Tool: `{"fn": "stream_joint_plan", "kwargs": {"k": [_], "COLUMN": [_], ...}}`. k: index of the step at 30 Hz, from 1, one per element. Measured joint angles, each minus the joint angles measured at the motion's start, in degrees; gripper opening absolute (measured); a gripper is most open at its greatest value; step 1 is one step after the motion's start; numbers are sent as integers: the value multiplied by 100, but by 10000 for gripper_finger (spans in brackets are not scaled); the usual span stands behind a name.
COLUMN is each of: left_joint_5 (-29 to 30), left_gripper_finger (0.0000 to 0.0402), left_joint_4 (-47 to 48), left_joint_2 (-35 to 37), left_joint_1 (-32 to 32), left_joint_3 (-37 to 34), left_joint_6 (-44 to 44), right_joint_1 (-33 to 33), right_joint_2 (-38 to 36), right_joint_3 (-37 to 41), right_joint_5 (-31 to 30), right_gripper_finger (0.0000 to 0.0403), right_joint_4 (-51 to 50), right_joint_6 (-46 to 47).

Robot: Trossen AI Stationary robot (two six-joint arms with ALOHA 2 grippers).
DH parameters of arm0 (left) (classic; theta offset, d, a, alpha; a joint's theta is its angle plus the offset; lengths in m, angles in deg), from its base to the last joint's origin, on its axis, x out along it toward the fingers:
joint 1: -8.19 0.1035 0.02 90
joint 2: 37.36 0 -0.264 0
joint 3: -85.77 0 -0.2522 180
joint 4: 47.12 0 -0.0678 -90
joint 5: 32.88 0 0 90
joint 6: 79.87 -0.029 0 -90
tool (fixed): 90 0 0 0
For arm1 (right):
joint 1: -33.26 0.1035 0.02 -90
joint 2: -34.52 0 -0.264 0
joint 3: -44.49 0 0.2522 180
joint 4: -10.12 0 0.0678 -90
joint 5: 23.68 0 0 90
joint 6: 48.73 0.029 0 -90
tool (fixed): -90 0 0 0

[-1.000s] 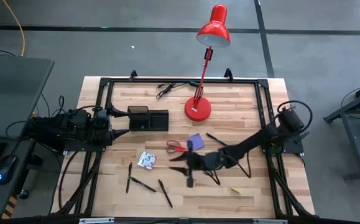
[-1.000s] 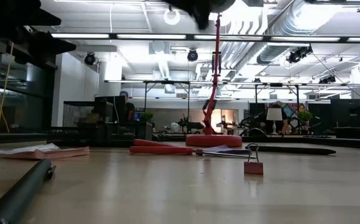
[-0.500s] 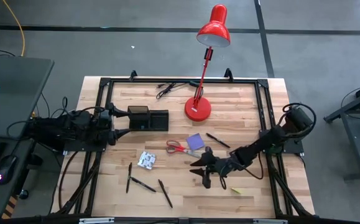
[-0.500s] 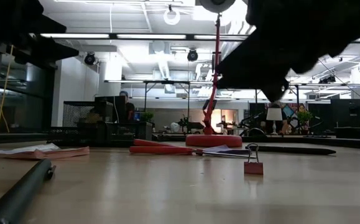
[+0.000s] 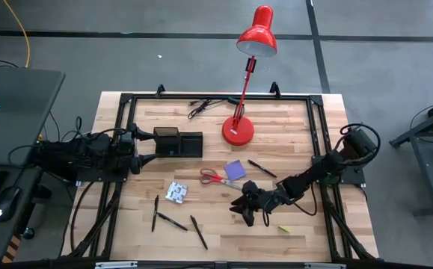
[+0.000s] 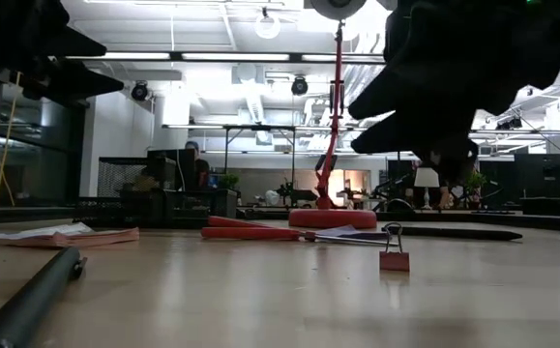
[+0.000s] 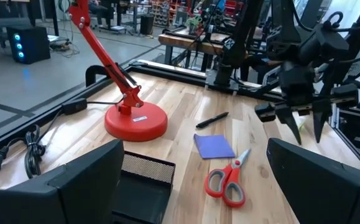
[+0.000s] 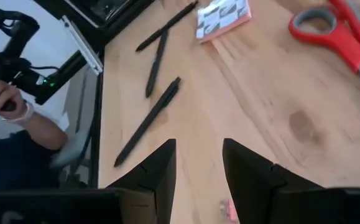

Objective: Pick and place office supplies into organizer
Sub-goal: Put the pink binder clip into the black desk organizer

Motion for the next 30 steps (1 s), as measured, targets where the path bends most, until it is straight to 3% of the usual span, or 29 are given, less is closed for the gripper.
{"fn": "stream_joint_plan", "kwargs": {"k": [6, 23, 30], "left_joint_5": [-1, -1, -1], "left_gripper_finger": [381, 381, 381], "left_joint_4": [-1, 1, 44], "left_joint_2": [0, 0, -2], "left_joint_1": [0, 0, 0], "left_joint_3": [0, 4, 4], "left_joint_6": [0, 2, 2], "right_joint_1": [9, 665, 686], "right_joint_2": [0, 0, 180], "right_joint_3": [0, -7, -98], "right_joint_5": [249, -1095, -1229], "right_gripper_finger": [124, 125, 143], "right_joint_4": [-185, -683, -750], "right_joint_6": [193, -404, -389]}}
